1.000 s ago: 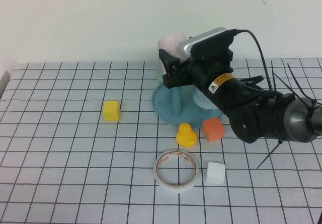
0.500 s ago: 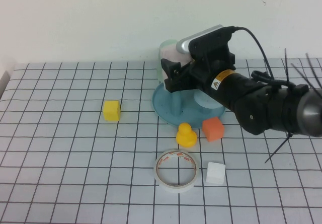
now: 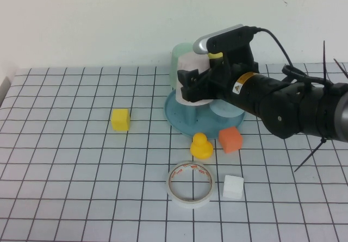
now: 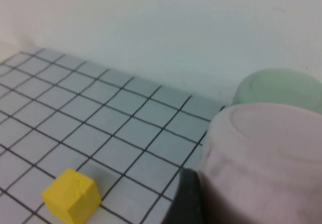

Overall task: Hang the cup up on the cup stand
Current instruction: Place the cup on the cup holder

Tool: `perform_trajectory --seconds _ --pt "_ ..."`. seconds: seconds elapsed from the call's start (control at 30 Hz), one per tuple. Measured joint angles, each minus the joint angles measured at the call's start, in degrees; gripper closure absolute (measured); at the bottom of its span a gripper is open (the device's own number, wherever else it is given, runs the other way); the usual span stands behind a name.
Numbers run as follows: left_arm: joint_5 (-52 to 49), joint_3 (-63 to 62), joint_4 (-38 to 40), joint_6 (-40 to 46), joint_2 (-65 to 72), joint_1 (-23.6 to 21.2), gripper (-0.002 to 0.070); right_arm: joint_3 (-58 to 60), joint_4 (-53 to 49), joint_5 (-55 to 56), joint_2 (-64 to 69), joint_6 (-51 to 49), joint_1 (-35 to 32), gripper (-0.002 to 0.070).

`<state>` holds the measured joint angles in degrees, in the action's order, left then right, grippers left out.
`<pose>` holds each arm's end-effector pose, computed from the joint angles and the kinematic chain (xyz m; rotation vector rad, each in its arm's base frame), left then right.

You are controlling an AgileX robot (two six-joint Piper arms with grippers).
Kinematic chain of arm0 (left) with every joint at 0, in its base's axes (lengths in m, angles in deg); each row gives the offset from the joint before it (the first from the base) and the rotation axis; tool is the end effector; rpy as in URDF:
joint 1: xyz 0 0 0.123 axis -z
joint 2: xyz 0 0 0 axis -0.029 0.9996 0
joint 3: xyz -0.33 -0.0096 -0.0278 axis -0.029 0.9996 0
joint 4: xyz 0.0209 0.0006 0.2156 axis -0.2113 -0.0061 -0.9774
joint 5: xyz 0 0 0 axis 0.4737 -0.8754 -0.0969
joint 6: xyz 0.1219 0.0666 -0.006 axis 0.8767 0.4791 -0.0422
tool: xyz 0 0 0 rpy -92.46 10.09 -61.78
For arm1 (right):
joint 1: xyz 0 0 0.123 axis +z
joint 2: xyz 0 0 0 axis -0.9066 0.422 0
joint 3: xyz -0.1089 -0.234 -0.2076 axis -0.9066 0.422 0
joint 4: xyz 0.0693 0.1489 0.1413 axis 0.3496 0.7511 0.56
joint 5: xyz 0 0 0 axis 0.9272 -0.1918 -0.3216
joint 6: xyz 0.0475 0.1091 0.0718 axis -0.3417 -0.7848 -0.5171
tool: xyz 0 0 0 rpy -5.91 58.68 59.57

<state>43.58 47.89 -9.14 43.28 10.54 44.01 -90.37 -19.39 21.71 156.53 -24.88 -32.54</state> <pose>0.0277 0.0435 0.2224 0.2052 1.7794 -0.3479 0.4103 0.2582 0.2904 -0.4597 1.7687 0.4160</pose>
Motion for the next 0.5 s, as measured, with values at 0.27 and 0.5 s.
perform_trajectory --seconds 0.27,0.5 --pt "0.00 0.00 0.00 0.00 0.00 0.00 0.0676 0.00 0.00 -2.44 0.00 5.65 0.00 0.0083" --pt "0.00 0.00 0.00 0.00 0.00 0.00 0.0676 -0.58 0.00 -3.82 0.00 9.42 0.00 0.0057"
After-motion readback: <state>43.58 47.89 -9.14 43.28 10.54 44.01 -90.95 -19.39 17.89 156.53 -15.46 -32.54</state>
